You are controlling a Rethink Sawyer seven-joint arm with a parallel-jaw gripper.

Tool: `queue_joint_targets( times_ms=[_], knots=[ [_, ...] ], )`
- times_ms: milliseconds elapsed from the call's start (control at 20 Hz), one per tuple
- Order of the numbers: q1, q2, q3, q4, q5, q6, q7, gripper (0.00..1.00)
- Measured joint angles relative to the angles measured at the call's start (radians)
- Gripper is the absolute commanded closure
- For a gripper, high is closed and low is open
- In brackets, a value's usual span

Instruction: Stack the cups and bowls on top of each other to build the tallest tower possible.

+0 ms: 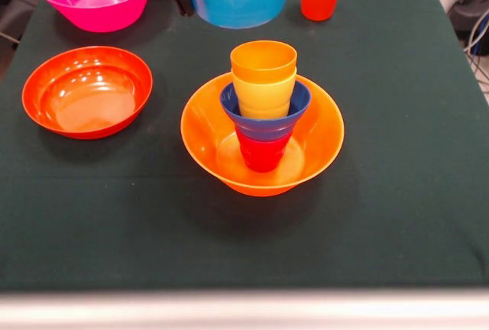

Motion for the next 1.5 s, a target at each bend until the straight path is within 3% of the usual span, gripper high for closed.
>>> queue_joint_targets(
  times_ms=[1500],
  knots=[
    [0.024, 0.006, 0.0, 0.033, 0.0, -0.074, 0.0, 1.0]
  ],
)
